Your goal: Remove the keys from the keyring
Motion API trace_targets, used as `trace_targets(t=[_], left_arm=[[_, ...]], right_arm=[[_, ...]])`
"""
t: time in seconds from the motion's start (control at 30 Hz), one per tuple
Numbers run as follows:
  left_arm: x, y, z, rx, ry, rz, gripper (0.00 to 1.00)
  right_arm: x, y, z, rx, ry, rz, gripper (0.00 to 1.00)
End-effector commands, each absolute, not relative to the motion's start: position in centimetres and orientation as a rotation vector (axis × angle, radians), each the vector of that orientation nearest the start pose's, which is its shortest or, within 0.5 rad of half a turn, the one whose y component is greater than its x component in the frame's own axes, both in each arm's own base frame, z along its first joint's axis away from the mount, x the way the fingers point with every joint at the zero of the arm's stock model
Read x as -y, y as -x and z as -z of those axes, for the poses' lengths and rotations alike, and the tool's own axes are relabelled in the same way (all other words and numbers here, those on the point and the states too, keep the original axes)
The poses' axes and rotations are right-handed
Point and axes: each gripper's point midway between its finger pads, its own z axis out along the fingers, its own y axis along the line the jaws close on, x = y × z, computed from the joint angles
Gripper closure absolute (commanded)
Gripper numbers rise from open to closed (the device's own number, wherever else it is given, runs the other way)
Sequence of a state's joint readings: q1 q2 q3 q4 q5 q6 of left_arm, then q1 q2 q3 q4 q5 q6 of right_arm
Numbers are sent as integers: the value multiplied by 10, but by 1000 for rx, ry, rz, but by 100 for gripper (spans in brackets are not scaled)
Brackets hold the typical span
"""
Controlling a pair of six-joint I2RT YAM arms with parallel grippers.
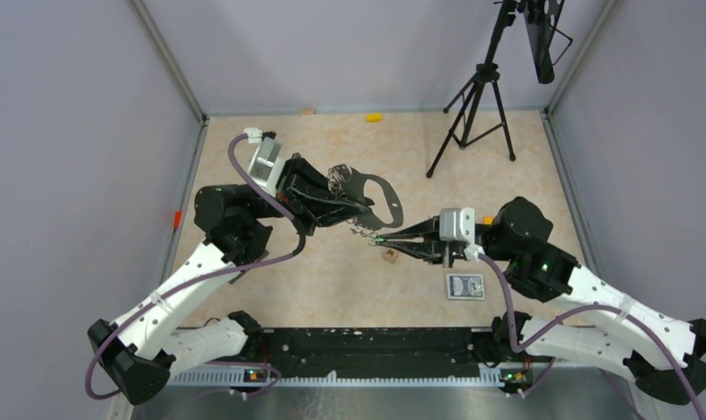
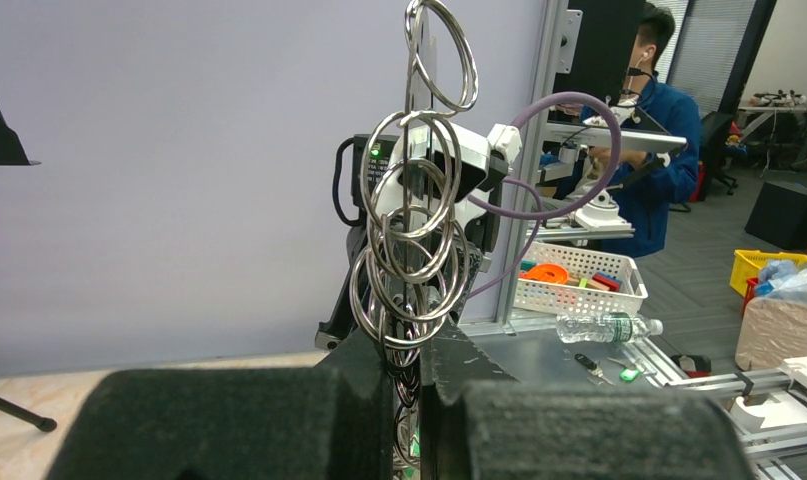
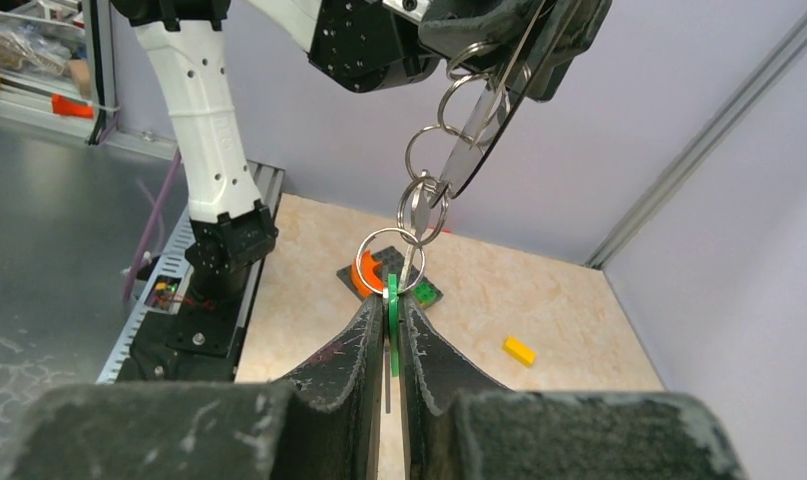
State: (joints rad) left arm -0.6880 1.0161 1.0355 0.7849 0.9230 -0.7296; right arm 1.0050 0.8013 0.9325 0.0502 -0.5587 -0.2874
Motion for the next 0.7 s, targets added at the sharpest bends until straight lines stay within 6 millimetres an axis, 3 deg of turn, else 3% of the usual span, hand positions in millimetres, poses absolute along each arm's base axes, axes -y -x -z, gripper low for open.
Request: trace_targets(t=[0.0, 0.67], left_arm=[[275, -90, -508, -754, -973, 1568, 100], [277, -92, -506, -766, -978, 1563, 100]], right_arm=[[-291, -94, -421, -789, 1216, -916, 92], [-291, -96, -400, -851, 1274, -893, 91]])
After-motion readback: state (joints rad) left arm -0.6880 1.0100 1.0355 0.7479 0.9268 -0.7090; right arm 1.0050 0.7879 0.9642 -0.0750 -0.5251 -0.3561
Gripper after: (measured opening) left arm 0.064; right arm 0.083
